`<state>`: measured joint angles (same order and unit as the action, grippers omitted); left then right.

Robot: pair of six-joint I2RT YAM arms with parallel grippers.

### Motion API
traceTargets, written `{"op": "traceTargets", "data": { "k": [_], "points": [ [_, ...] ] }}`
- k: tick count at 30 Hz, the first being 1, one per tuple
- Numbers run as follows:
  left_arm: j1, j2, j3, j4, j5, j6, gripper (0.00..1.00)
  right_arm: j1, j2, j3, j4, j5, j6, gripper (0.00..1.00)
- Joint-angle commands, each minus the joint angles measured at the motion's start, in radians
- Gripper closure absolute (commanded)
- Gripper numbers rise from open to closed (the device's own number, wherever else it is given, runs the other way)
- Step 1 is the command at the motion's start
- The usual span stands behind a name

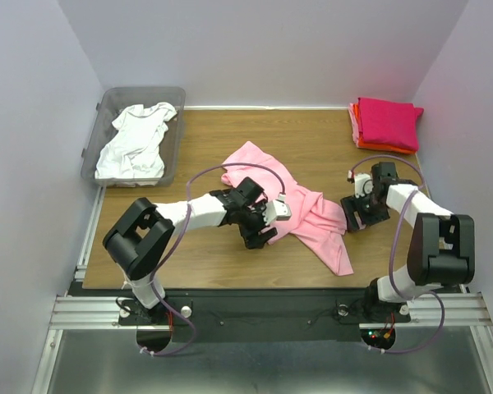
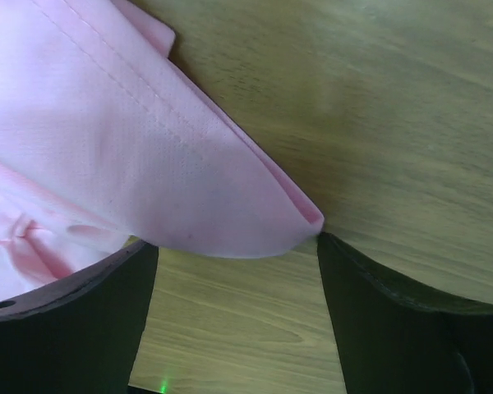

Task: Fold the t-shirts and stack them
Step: Move the tshirt to the center of the board, then flatten the tshirt out

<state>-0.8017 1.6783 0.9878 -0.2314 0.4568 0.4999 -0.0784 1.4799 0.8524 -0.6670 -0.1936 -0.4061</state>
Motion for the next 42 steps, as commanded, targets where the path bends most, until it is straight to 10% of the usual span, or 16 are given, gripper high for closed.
{"op": "traceTargets", "data": {
  "k": [1,9,12,27,35,42],
  "points": [
    [-0.046,0.03,0.012,0.066,-0.091,0.005,0.22,-0.004,0.045,-0.001,0.0,0.017,-0.028,0.23],
    [-0.079,0.032,0.057,0.046,-0.136,0.005,0.26,-0.004,0.091,0.008,0.003,-0.013,-0.023,0.65],
    [-0.122,0.014,0.112,-0.026,-0.133,0.023,0.27,-0.004,0.082,0.013,0.003,-0.027,-0.017,0.99],
    [-0.186,0.144,0.121,0.058,-0.228,-0.008,0.28,-0.006,-0.053,0.091,0.0,-0.024,0.003,0.99],
    [-0.099,0.04,0.147,-0.035,-0.248,0.0,1.0,-0.027,-0.087,0.191,0.004,0.006,0.01,0.99],
    [0.153,-0.117,0.414,-0.18,-0.193,0.028,1.0,-0.04,-0.095,0.391,0.033,0.054,0.02,0.99]
  ]
}}
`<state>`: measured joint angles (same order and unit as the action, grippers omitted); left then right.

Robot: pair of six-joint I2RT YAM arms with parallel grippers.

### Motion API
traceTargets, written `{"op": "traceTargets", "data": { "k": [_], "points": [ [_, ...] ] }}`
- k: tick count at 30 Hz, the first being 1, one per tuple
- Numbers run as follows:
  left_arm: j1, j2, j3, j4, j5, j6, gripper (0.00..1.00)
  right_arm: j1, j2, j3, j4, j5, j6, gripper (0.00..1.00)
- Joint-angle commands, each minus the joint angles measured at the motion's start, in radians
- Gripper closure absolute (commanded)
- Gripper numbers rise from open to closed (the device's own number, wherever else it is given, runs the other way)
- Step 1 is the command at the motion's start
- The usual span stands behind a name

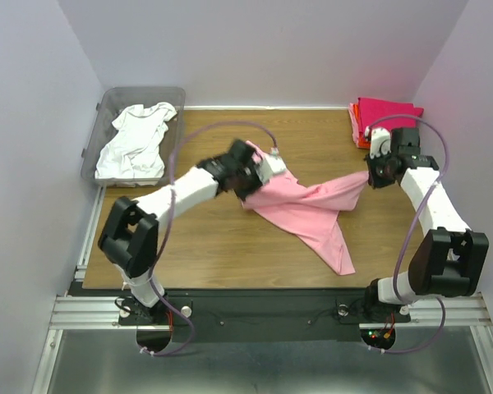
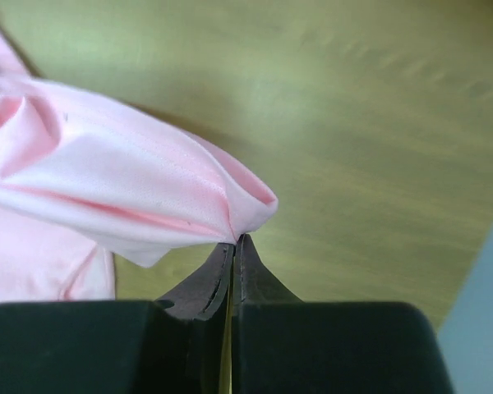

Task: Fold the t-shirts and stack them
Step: Flatten the tshirt out

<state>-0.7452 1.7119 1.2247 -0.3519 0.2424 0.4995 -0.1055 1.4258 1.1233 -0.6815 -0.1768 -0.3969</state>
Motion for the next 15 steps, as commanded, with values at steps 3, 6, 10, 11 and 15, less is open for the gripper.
{"op": "traceTargets", "data": {
  "k": [3,6,10,11,15],
  "points": [
    [0.159,-0.173,0.281,-0.071,0.003,0.045,1.0,-0.016,-0.018,0.229,0.065,0.059,0.013,0.99],
    [0.202,-0.195,0.346,-0.062,-0.038,0.048,1.0,-0.017,0.005,0.337,0.077,0.08,0.013,0.99],
    [0.256,-0.239,0.378,-0.021,-0.09,0.028,1.0,-0.02,0.013,0.443,0.089,0.117,0.004,0.99],
    [0.265,-0.251,0.386,-0.012,-0.101,0.024,1.0,-0.022,0.009,0.463,0.094,0.128,0.001,0.99],
    [0.316,-0.334,0.407,0.042,-0.138,0.001,1.0,-0.023,-0.027,0.53,0.103,0.152,-0.013,0.99]
  ]
}}
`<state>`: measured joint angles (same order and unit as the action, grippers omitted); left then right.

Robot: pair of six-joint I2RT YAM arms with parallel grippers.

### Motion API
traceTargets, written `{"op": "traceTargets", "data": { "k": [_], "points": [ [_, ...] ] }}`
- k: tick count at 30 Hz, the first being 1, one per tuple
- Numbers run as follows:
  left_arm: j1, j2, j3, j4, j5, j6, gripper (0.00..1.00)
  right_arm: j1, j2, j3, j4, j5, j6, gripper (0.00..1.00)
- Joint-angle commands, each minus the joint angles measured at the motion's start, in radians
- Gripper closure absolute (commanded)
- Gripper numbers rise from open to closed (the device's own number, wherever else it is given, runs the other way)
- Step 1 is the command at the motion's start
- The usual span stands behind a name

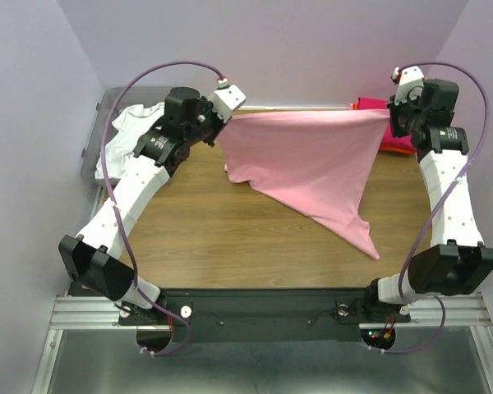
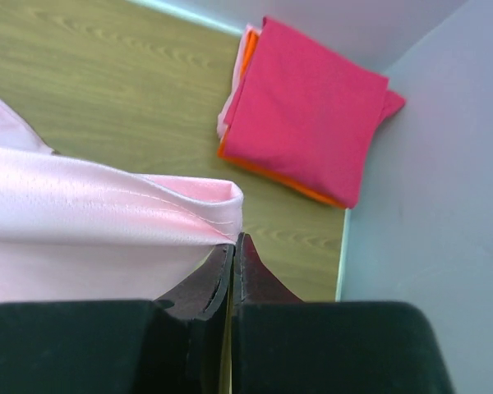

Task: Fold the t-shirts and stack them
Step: Flatten the tshirt out

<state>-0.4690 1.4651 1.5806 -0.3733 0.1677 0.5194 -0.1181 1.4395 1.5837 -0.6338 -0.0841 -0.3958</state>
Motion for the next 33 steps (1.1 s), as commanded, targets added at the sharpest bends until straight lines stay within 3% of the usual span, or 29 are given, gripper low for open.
{"op": "traceTargets", "data": {
  "k": [1,7,11,17,18,21,26,33],
  "points": [
    [0.05,-0.1,0.056,0.071,-0.08,-0.021,1.0,-0.011,-0.051,0.094,0.057,0.064,-0.015,0.99],
    [0.058,-0.201,0.047,0.165,-0.117,-0.019,1.0,-0.012,-0.105,0.171,0.072,0.066,-0.003,0.99],
    [0.058,-0.186,0.09,0.136,-0.047,-0.024,1.0,-0.011,-0.094,0.223,0.071,0.021,0.021,0.99],
    [0.099,-0.166,0.212,0.14,-0.145,-0.068,1.0,-0.009,-0.119,0.217,-0.009,-0.297,0.093,0.99],
    [0.107,-0.181,0.238,0.16,-0.16,-0.081,1.0,-0.009,-0.138,0.204,-0.012,-0.435,0.098,0.99],
    [0.13,-0.222,0.289,0.2,-0.218,-0.094,1.0,-0.009,-0.208,0.179,-0.012,-0.622,0.142,1.0],
    [0.133,-0.313,0.306,0.326,-0.318,-0.094,1.0,-0.009,-0.292,0.292,-0.017,-0.744,0.244,0.99],
    [0.133,-0.357,0.349,0.494,-0.418,0.022,1.0,-0.009,-0.419,0.228,-0.01,-1.017,0.492,0.99]
  ]
}}
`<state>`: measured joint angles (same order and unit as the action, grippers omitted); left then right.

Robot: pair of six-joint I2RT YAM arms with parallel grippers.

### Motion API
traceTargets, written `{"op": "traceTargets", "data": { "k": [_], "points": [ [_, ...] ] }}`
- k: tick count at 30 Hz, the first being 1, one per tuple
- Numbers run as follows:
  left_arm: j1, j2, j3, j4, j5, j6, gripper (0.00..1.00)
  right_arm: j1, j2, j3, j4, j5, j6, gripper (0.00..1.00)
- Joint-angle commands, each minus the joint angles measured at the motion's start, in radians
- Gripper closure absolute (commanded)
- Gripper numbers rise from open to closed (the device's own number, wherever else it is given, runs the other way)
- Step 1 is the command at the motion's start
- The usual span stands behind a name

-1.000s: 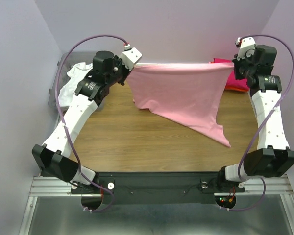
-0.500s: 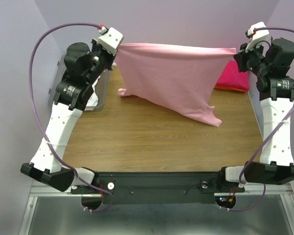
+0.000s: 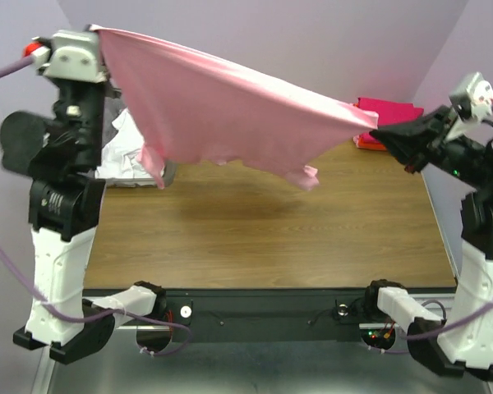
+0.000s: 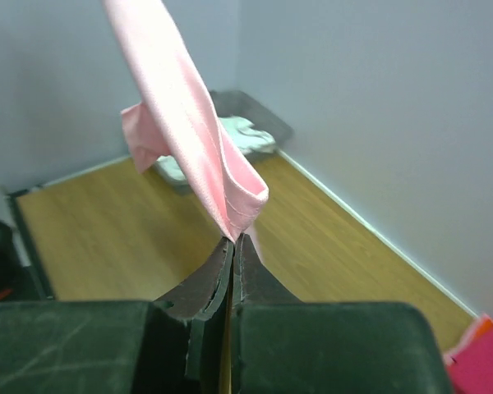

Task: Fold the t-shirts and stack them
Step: Flatten the tshirt out

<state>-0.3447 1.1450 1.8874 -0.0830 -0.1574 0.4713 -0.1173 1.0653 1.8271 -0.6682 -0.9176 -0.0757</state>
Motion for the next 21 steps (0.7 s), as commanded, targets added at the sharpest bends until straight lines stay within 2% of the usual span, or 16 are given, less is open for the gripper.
{"op": "traceTargets", "data": {
  "k": [1,7,11,15,18,21],
  "points": [
    [0.009,-0.039,0.038,0.219,-0.081,0.076,1.0,-0.01,-0.066,-0.02,0.033,-0.199,0.206,0.99],
    [0.009,-0.015,0.018,0.282,-0.079,0.053,1.0,-0.01,-0.11,-0.048,0.071,-0.27,0.327,0.99],
    [0.009,0.035,0.015,0.258,-0.015,0.004,1.0,-0.01,-0.096,-0.1,0.055,-0.189,0.272,1.0],
    [0.009,0.137,0.07,0.227,0.013,0.003,1.0,-0.01,-0.033,-0.112,0.058,0.001,0.174,0.99],
    [0.025,0.194,0.058,0.261,-0.004,0.023,1.0,-0.01,0.082,-0.05,0.068,0.089,0.1,0.99],
    [0.055,0.234,0.029,0.31,0.045,-0.025,1.0,-0.01,0.197,0.003,0.128,0.103,0.085,0.99]
  ]
}}
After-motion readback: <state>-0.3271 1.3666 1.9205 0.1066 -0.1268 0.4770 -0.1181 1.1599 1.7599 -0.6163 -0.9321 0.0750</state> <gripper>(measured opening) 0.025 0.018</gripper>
